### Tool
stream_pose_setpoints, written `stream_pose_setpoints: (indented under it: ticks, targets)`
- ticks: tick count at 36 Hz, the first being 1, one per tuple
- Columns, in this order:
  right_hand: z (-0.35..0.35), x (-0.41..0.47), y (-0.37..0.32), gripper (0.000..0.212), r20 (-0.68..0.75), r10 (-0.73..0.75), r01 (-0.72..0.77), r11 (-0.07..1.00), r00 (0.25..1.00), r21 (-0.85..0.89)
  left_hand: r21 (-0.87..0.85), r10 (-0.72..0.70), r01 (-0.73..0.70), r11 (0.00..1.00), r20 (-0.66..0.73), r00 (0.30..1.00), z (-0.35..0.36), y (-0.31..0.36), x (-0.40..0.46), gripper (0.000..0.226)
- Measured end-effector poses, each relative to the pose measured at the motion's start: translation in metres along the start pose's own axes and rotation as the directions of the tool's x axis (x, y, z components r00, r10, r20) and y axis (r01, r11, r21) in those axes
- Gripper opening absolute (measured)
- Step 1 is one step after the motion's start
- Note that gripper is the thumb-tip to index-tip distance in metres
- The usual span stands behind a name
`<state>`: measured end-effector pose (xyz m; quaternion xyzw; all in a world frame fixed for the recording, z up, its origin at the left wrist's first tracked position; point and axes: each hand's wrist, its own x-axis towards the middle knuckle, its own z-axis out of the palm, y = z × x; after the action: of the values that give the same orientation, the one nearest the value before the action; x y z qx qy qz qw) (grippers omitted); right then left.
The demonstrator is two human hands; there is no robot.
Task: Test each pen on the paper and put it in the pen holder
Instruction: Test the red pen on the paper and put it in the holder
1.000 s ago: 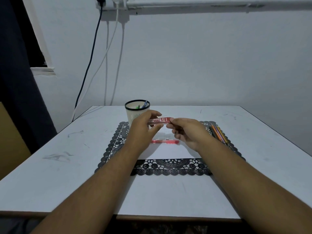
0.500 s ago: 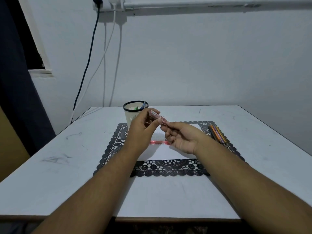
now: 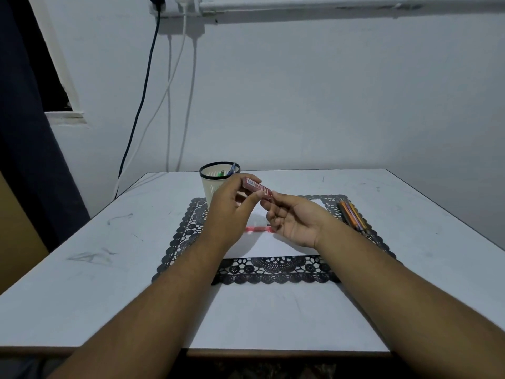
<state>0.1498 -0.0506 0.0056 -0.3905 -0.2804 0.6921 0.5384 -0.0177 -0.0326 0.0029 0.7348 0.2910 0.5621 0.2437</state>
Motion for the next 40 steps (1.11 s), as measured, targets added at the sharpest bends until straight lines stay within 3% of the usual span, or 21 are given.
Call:
stream_pose_setpoints:
  ticks: [22, 40]
  targets:
    - [-0.0001, 0.0043, 0.0037, 0.019, 0.058, -0.022, 0.021, 1.000, 0.998, 0.018, -0.131, -0.087, 0.087, 0.988, 0.001, 0.996, 0.0037, 0.0029, -0.0029, 0.011]
    - [-0.0018, -0.0020, -0.0034, 0.012, -0.013, -0.019, 0.020, 0.998, 1.000, 0.059, -0.316, -0.149, 0.136, 0.939, -0.016, 0.989, 0.0068, 0.0010, 0.0009, 0.015]
